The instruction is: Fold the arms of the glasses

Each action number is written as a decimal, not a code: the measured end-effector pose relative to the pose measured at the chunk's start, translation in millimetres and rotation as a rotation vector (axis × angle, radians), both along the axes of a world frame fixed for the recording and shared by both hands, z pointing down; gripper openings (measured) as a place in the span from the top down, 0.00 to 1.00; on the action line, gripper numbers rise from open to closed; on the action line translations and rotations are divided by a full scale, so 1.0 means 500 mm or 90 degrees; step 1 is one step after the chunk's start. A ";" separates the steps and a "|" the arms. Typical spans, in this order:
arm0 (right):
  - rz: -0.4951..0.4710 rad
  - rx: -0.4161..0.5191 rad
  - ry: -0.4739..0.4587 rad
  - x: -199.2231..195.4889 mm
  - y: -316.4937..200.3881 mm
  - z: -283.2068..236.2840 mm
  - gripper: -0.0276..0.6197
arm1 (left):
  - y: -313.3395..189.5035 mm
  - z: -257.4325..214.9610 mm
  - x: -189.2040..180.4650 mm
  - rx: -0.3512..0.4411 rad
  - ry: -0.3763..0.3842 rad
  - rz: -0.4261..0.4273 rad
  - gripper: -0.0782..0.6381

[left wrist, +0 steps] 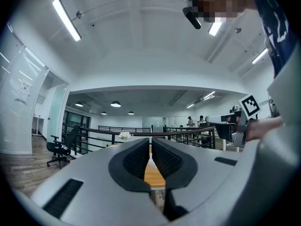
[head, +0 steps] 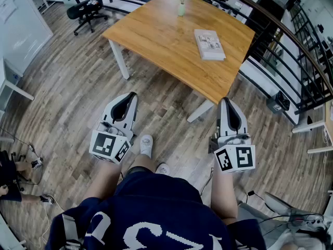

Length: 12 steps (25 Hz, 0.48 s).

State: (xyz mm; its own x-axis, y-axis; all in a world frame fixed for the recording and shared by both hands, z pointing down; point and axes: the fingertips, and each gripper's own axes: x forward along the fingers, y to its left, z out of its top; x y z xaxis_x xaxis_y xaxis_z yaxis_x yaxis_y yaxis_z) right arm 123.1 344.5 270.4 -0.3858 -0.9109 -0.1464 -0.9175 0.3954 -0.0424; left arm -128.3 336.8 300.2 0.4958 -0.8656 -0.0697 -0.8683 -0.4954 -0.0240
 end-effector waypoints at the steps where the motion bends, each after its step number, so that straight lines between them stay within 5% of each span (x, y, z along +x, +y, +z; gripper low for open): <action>1: 0.000 0.001 0.000 -0.001 0.006 -0.002 0.92 | 0.005 -0.002 0.000 0.000 0.000 0.000 0.85; 12: -0.018 0.016 -0.032 0.006 0.045 -0.010 0.92 | 0.035 -0.001 0.009 0.006 -0.002 -0.010 0.85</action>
